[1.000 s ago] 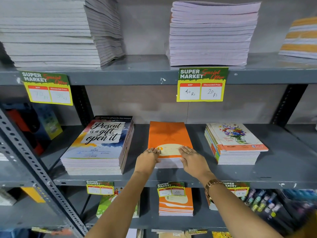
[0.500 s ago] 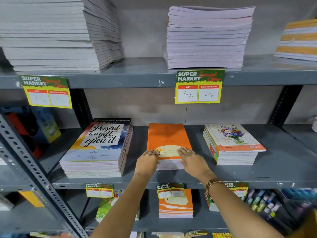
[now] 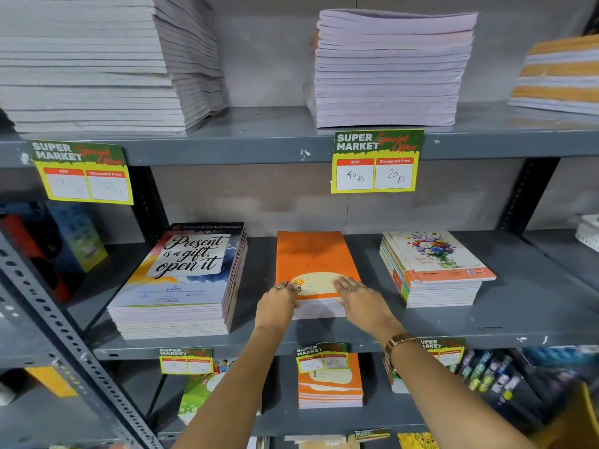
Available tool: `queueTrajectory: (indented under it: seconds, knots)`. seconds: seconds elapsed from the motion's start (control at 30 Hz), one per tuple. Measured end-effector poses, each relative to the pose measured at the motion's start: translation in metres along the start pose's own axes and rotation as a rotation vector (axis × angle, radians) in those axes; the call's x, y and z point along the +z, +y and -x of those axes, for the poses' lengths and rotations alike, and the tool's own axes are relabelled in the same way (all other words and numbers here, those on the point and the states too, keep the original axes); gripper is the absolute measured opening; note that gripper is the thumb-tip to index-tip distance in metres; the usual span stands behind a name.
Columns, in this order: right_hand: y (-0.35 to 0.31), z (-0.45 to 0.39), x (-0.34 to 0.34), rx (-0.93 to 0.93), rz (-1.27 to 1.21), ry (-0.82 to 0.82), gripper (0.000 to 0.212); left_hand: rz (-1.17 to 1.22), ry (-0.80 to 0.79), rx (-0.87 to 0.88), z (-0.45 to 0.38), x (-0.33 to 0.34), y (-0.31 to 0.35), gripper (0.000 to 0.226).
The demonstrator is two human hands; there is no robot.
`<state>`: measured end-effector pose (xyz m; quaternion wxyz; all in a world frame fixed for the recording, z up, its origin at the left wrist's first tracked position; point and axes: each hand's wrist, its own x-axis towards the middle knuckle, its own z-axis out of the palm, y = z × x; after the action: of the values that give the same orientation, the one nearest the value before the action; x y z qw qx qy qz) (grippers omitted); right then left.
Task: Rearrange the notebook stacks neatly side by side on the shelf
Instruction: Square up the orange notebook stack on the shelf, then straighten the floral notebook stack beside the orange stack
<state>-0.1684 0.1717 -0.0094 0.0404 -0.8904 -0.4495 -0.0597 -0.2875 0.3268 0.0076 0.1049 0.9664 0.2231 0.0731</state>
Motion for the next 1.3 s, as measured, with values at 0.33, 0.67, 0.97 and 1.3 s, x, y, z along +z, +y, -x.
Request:
queueTrajectory:
  seconds: [0.33,0.67,0.97,1.3]
  knots:
    - [-0.004,0.003,0.003,0.029,0.043,0.020,0.052,0.044,0.003,-0.003,0.002,-0.002,0.003,0.033]
    - [-0.005,0.003,0.003,0.044,0.042,0.013,0.054,0.056,-0.009,-0.010,0.004,-0.006,0.006,0.030]
    - [-0.002,0.008,0.002,0.065,-0.078,0.037,0.047,0.012,0.047,0.066,0.004,-0.007,0.008,0.035]
    - [0.079,0.054,-0.026,0.353,-0.003,0.242,0.056,-0.102,0.195,0.234,-0.003,0.004,0.060,0.057]
